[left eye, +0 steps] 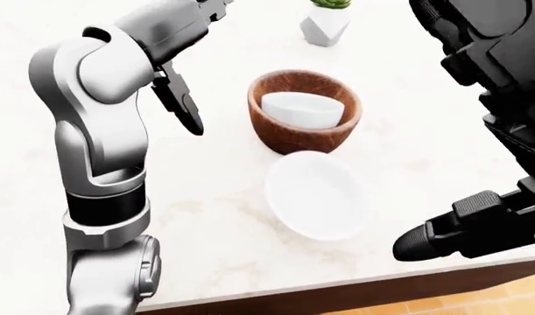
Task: Stack the bowls from largest to smallest.
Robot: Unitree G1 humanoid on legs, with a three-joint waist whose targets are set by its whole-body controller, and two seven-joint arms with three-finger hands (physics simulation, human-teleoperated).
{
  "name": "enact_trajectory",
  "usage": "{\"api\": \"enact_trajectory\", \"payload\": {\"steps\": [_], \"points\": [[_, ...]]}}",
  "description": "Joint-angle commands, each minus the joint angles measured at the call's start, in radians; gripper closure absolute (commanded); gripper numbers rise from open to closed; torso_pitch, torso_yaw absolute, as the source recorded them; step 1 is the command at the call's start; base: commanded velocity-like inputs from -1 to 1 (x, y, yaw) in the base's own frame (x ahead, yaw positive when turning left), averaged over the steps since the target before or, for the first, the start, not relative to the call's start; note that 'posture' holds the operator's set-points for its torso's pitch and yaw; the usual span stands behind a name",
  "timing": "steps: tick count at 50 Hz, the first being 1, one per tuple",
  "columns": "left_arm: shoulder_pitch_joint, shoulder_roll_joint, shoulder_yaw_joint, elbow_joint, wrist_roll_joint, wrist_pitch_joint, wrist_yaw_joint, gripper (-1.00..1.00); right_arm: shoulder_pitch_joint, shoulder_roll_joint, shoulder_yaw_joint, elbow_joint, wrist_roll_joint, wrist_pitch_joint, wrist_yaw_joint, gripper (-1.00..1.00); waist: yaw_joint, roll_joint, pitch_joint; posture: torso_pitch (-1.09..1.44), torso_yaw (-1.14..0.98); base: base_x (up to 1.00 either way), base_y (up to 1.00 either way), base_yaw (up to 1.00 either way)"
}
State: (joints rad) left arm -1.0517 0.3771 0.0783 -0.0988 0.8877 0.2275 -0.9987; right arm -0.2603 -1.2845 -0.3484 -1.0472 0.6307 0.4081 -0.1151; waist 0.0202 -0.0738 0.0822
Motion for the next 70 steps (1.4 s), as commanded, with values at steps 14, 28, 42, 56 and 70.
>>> {"api": "enact_trajectory", "payload": {"steps": [14, 28, 42, 56, 70], "points": [[-0.004, 0.031, 0.026, -0.045, -0.023, -0.006, 0.029, -1.00, -0.123, 0.605, 0.269, 0.000, -0.833, -0.093, 0.629, -1.00, -0.012, 0.020, -0.036, 0.00, 0.00, 0.00, 0.00, 0.00], [0.020, 0.048, 0.036, -0.047, -0.043, -0.007, 0.044, -1.00, -0.084, 1.164, 0.286, 0.000, -1.274, -0.436, 1.138, -0.90, -0.026, 0.072, -0.053, 0.00, 0.00, 0.00, 0.00, 0.00], [0.044, 0.059, 0.043, -0.065, -0.060, -0.004, 0.044, -1.00, -0.057, 1.163, 0.371, 0.144, -1.365, -0.527, 1.091, -0.52, -0.035, 0.074, -0.058, 0.00, 0.00, 0.00, 0.00, 0.00], [0.052, 0.070, 0.047, -0.073, -0.069, -0.007, 0.045, -1.00, -0.016, 1.167, 0.366, 0.245, -1.393, -0.636, 1.064, -0.37, -0.034, 0.076, -0.059, 0.00, 0.00, 0.00, 0.00, 0.00], [0.060, 0.070, 0.050, -0.073, -0.073, -0.015, 0.050, -1.00, 0.033, 1.155, 0.358, 0.353, -1.427, -0.737, 1.028, 0.08, -0.032, 0.073, -0.060, 0.00, 0.00, 0.00, 0.00, 0.00]]}}
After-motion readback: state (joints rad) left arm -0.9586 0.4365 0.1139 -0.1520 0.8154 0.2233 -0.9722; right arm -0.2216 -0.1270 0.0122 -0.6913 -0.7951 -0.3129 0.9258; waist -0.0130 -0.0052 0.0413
